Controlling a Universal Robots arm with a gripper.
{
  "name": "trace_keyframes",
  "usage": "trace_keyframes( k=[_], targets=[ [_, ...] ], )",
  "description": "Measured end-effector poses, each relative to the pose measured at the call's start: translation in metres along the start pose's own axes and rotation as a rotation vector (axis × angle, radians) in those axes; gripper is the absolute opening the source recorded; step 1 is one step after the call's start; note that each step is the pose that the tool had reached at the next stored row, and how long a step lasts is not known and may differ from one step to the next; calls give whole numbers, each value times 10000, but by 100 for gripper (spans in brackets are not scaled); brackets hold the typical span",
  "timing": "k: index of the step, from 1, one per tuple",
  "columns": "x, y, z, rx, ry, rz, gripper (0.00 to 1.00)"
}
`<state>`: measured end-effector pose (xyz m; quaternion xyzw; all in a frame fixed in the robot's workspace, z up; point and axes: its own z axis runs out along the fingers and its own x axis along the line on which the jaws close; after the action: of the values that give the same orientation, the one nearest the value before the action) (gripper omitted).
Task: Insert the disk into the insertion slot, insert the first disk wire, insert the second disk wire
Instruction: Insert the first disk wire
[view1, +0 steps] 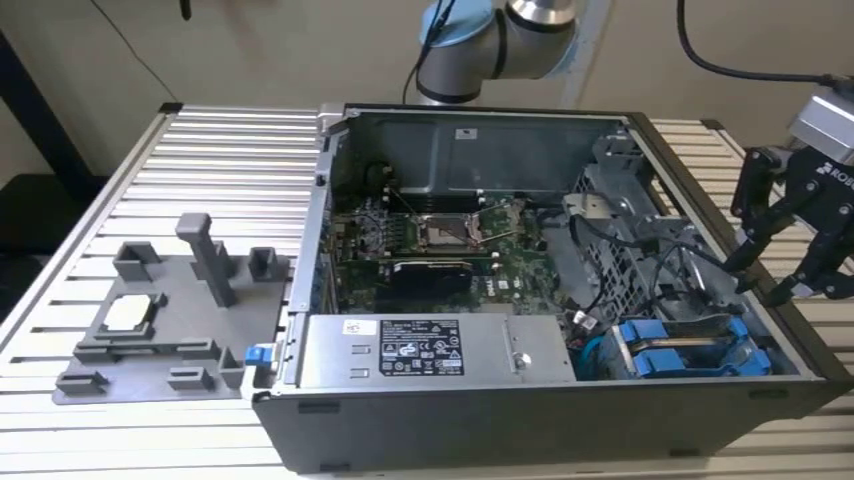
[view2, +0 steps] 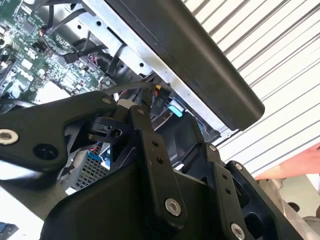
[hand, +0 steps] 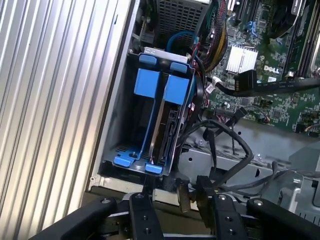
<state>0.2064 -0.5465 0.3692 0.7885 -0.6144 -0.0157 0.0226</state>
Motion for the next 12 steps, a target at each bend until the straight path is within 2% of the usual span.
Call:
trace_keyframes(
  k=[5,12],
  targets=[
    [9,-37,3,1,15,-274,47],
    [10,-38,8,1,16,-292,45]
  ],
)
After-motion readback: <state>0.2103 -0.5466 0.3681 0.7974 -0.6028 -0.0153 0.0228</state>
